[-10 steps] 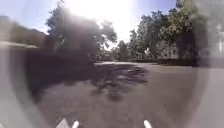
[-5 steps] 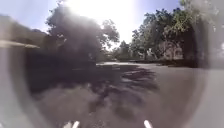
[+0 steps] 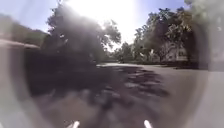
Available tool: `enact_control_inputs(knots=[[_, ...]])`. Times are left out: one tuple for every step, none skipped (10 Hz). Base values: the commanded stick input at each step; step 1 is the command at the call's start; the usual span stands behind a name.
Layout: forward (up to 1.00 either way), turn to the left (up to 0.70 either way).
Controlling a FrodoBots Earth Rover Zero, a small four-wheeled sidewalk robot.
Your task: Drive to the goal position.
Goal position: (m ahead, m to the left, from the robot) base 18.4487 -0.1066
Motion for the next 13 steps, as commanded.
enact_control_inputs(knots=[[1.0,0.0],[1.0,-0.32],[1.0,-0.17],[1.0,-0.03],[1.0,0.0],[1.0,0.0],[1.0,0.0],[1.0,0.0],[1.0,0.0],[1.0,0.0],[1.0,0.0],[1.0,0.0],[1.0,0.0]])
